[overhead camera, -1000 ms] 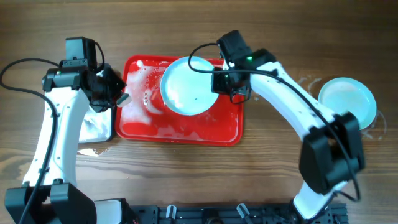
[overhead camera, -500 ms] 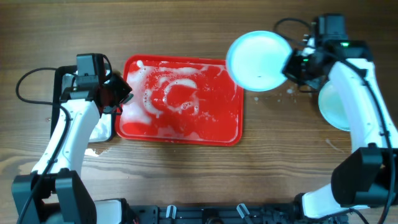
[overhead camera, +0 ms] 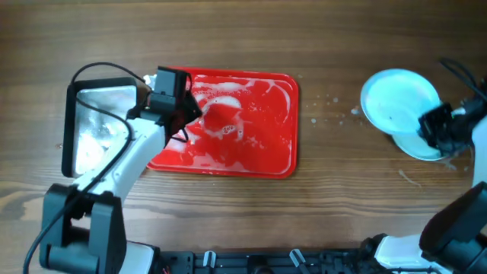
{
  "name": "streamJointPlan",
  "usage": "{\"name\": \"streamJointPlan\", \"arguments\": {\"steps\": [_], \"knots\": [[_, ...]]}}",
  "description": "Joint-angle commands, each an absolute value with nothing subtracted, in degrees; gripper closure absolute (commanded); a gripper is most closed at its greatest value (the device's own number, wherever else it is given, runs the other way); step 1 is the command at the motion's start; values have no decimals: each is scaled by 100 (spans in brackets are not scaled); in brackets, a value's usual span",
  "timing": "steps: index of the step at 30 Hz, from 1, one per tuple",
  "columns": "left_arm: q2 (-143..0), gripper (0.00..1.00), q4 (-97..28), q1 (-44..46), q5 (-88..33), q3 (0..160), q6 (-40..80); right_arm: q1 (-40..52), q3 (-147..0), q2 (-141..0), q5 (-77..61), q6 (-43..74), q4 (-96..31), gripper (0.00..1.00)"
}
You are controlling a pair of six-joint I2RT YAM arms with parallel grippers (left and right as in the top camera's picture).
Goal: Clean dirty plates on tray and stack at the side
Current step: 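Carry the plate right and stack it on the plate pile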
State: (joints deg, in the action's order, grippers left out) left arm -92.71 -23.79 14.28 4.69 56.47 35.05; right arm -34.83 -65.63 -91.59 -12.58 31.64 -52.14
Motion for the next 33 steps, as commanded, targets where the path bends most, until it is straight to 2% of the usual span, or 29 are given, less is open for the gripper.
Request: {"name": "streamJointPlan", "arguments": {"steps": [1,6,10,12,13,15,21,25,27,30,33], "knots": [[-9564,96,-2305,1531,655,5603,3500,-4075,-6007,-8744,-1186,3516,-4928,96],[-9644,96,-2283,1566,652,5603,3498,-4661,-5553,-8715,-851,3758,-4449,96],[-9644,96,-2287,1566,652,5603,3498,-4685,-5472,-8715,-834,3728,-4073,95],[-9644,96,-2287,1566,652,5603,3498,-4685,-5472,-8715,-867,3583,-3983,81],[-9644,96,-2287,1566,652,5603,3498,-4683,-5472,-8715,-967,3426,-3909,58],[-9644,96,-2287,1566,652,5603,3498,-4678,-5472,-8715,-1170,3352,-3828,47],[-9644,96,-2298,1566,652,5603,3498,-4654,-5474,-8715,-1610,3087,-3701,46],[-9642,96,-2440,1557,652,5642,3474,-4340,-5693,-8659,-2539,2351,-3837,49],[-9642,96,-2930,1546,646,5892,3465,-3896,-6027,-8558,-2475,2045,-4219,47],[-9633,96,-4204,1518,635,6799,2945,-2727,-6744,-8495,-2196,1949,-4842,45],[-9633,96,-5284,1350,794,7526,2884,-1570,-7015,-8495,-2191,1975,-4788,43]]}}
